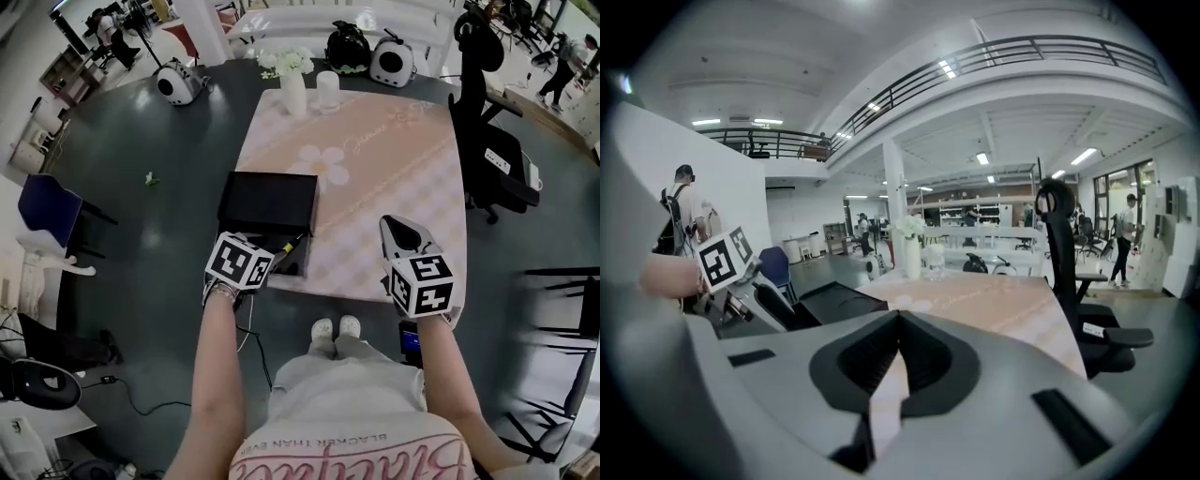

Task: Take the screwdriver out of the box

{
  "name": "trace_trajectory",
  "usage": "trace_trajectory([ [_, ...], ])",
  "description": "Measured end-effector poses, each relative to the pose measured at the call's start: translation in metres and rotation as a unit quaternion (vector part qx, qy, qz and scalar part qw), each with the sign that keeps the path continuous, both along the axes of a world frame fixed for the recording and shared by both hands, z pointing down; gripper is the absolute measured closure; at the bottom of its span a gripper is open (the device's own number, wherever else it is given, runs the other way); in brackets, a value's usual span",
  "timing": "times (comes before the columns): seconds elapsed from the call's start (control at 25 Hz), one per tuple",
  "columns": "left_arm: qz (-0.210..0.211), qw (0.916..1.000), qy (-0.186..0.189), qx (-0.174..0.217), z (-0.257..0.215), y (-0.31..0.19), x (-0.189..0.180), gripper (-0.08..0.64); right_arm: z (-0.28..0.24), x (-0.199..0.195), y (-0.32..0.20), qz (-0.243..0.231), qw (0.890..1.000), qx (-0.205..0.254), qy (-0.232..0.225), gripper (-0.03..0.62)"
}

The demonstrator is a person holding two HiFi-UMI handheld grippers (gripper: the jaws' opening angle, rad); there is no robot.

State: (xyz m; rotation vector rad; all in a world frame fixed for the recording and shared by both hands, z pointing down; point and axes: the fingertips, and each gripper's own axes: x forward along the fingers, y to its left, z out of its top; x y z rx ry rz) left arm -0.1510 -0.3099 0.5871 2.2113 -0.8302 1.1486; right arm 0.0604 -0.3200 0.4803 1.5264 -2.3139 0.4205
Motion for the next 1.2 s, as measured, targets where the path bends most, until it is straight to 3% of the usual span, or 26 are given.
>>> trace_trajectory([
  [0.2,0.033,0.9974,-0.024,-0.060,0.032,-0.004,0.013,0.341,0.004,0.000,0.004,-0.002,1.000,-0.007,0.005,0.588],
  [0.52,0.059,0.9885,-0.085,-0.111,0.086,-0.004,0.023,0.356,0.006,0.012,0.007,0.009,1.000,-0.013,0.011,0.588],
  [0.72,0.068,0.9858,-0.119,-0.097,0.096,-0.006,0.021,0.400,0.009,0.017,0.007,0.014,1.000,-0.019,0.009,0.588],
  [1.0,0.060,0.9891,-0.104,-0.086,0.094,-0.009,0.020,0.473,0.009,0.010,0.005,0.003,1.000,-0.020,0.007,0.588],
  [1.2,0.075,0.9863,-0.125,-0.076,0.093,-0.009,0.020,0.480,0.004,0.011,0.002,0.002,1.000,-0.014,0.006,0.588],
])
